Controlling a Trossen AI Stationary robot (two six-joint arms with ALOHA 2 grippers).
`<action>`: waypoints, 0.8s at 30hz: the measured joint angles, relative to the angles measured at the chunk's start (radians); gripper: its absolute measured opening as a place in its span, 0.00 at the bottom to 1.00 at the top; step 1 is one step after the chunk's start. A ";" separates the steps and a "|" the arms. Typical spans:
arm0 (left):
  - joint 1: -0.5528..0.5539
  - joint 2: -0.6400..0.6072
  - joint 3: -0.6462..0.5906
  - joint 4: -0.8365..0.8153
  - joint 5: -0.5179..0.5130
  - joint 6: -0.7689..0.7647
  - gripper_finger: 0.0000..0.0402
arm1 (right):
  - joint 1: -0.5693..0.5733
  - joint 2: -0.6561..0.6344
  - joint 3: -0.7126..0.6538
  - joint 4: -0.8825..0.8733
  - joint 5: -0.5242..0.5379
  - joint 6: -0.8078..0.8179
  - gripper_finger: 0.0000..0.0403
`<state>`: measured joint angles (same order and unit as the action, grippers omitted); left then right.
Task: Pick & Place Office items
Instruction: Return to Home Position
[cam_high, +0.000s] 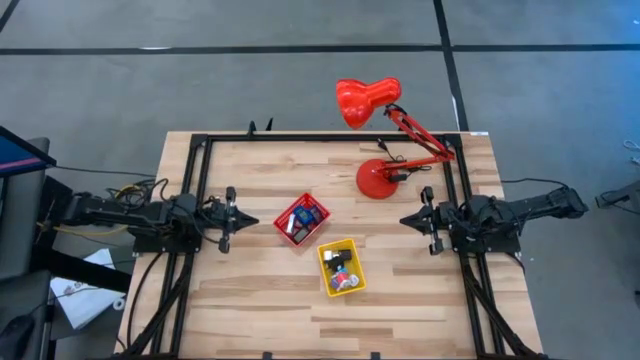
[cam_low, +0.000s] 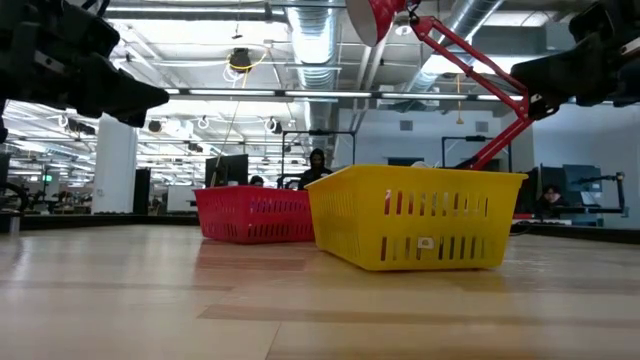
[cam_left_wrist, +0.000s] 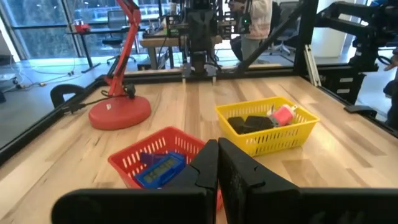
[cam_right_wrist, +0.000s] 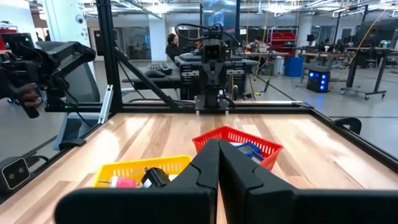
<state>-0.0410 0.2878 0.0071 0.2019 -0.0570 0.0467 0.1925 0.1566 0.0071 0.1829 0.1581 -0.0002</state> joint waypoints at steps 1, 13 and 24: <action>0.000 0.000 0.000 -0.002 0.000 0.000 0.00 | 0.000 0.000 0.000 0.000 0.000 0.000 0.00; 0.001 0.002 0.000 0.002 0.001 0.001 0.01 | 0.000 0.000 -0.001 -0.003 0.001 0.000 0.00; 0.001 -0.017 0.000 0.002 0.001 0.001 0.01 | 0.001 0.000 -0.001 -0.003 0.004 0.000 0.00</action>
<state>-0.0402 0.2709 0.0071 0.2035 -0.0559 0.0473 0.1931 0.1566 0.0059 0.1799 0.1618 -0.0002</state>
